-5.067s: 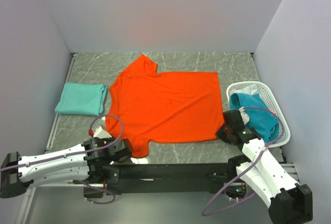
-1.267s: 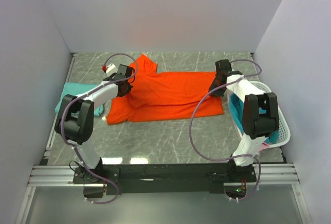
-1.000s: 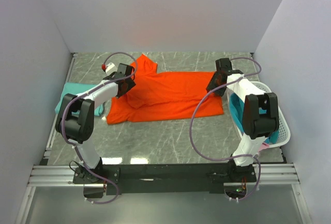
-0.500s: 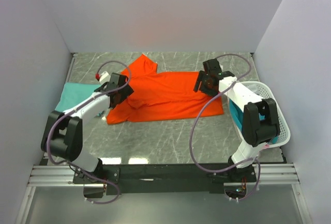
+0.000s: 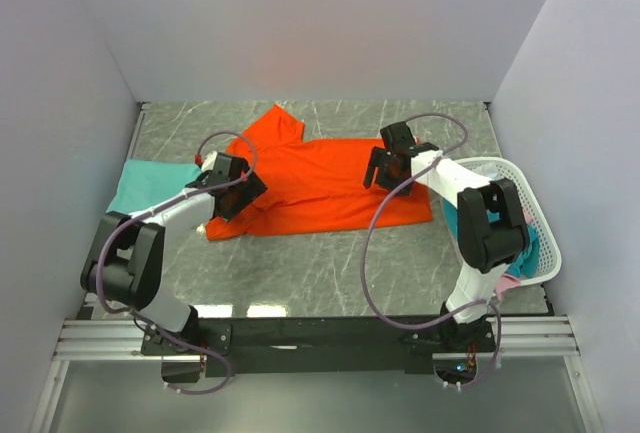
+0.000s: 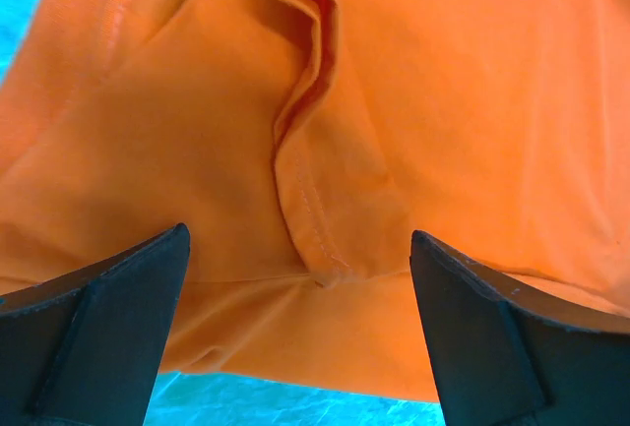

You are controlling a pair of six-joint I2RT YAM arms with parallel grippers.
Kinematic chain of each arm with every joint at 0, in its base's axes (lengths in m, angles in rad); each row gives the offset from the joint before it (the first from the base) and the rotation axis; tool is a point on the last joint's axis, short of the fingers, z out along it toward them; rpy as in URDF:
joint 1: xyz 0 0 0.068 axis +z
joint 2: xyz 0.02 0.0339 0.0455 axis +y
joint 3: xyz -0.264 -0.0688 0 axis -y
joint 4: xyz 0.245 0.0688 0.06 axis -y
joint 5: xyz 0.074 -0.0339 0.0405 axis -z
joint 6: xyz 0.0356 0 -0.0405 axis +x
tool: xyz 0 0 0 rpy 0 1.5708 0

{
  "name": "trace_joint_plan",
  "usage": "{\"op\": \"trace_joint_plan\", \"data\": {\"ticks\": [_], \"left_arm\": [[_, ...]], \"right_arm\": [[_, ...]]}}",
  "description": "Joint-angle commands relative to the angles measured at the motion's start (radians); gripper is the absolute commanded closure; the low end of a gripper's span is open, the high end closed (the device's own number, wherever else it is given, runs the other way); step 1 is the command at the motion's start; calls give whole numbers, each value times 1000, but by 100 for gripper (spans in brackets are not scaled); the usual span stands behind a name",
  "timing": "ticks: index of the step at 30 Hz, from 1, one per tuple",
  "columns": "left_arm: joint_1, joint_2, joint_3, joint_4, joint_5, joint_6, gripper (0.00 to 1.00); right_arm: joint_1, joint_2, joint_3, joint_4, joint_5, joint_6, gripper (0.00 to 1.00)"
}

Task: Fold and stack the t-shirts
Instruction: Fold the tshirt

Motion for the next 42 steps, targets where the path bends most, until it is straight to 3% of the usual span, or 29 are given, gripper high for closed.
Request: {"op": "trace_joint_plan", "data": {"ticks": [1, 16, 28, 34, 42], "left_arm": [[2, 19, 41, 53, 49, 7, 1], [0, 81, 117, 14, 76, 49, 1], [-58, 56, 48, 30, 90, 15, 5], [-74, 110, 72, 33, 99, 9, 27], [-84, 125, 124, 2, 33, 15, 68]], "right_arm": [[-26, 57, 60, 39, -6, -3, 19], [-106, 117, 212, 21, 15, 47, 19], [-106, -170, -82, 21, 90, 49, 20], [-106, -325, -177, 1, 102, 57, 20], [-106, -397, -220, -36, 112, 43, 20]]}}
